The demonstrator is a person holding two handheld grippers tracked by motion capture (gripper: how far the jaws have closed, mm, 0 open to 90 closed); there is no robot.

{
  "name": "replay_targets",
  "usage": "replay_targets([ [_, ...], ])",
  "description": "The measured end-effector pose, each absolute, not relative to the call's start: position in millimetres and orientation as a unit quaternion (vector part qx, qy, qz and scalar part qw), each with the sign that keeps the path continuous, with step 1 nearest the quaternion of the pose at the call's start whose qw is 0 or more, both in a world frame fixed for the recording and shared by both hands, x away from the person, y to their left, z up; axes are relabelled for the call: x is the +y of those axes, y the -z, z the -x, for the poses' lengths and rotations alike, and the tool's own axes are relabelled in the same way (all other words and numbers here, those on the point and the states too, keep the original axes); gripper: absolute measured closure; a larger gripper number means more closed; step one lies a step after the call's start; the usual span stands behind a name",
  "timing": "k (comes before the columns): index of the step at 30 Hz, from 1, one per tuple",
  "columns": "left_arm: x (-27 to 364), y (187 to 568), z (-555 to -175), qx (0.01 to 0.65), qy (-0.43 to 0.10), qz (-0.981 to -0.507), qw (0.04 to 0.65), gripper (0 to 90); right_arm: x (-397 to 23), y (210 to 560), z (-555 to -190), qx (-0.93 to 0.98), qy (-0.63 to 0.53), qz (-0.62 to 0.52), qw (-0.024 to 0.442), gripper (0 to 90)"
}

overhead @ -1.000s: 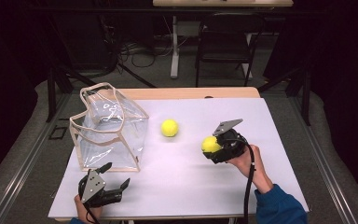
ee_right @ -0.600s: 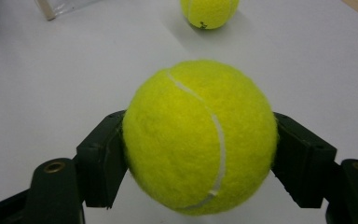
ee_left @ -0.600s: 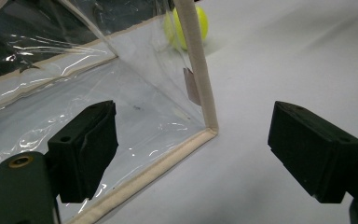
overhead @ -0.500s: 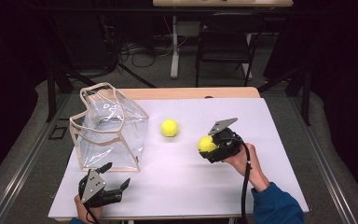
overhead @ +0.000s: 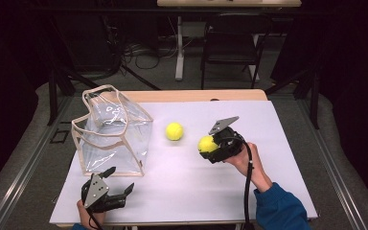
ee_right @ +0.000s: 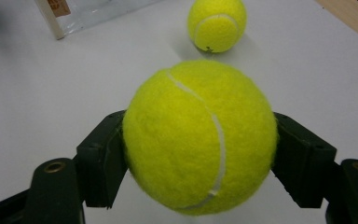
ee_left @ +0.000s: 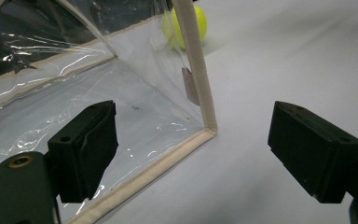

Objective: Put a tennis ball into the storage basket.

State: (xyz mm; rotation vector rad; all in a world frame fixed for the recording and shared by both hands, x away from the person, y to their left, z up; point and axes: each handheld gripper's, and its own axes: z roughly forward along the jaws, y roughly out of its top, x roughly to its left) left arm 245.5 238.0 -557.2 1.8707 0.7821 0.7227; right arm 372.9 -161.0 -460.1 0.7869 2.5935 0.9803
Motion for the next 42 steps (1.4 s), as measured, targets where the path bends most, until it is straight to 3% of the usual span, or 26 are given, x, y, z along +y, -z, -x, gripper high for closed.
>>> replay_targets([
  [42,237,557,-247,0.317,-0.292,-0.765,0.479,15.9,-107,439,-403,0.906,-0.335,-0.227,0.123,26.5],
])
